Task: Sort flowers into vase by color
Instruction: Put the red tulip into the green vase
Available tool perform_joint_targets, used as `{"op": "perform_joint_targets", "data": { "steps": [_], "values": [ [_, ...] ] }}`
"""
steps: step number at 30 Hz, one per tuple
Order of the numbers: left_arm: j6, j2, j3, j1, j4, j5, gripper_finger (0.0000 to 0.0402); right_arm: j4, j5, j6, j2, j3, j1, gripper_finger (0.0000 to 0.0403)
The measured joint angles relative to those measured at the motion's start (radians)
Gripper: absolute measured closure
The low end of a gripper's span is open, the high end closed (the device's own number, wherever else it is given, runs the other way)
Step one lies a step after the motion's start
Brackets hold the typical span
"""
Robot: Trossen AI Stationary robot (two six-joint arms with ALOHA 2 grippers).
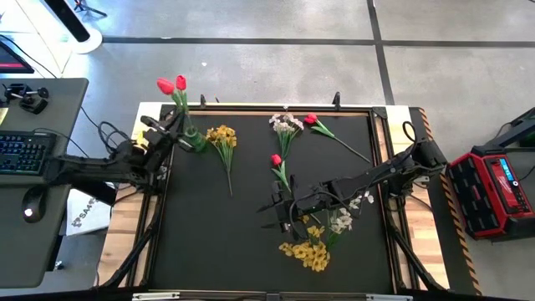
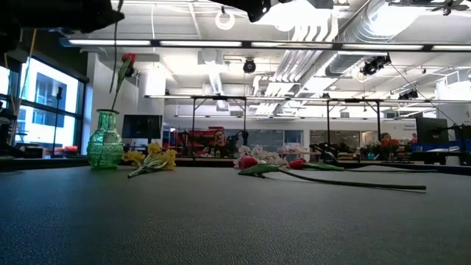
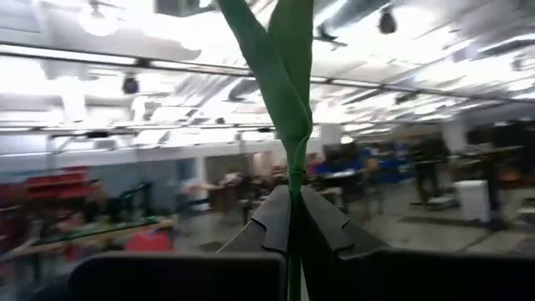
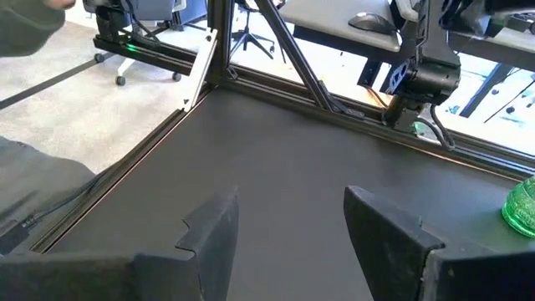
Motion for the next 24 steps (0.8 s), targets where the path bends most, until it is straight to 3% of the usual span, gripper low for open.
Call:
{"op": "perform_joint_targets", "data": {
  "steps": [4,9,15,24],
  "values": [
    [-0.027,-0.036,-0.031,0.061,-0.004,-0.084,0.0401,0.014,0.007,0.0,0.0,0.0,-0.01,0.0199],
    [-0.072,-0.05,-0.06,0.145,-0.007,-0.079,0.0401,0.022,0.009,0.0,0.0,0.0,-0.011,0.0199],
    [-0.199,-0.049,-0.086,0.241,-0.013,0.012,0.0401,0.022,0.008,0.0,0.0,0.0,-0.011,0.0199],
    [-0.338,-0.049,-0.145,0.362,-0.014,0.058,0.0401,0.022,0.007,0.0,0.0,0.0,-0.011,0.0199]
  ]
}}
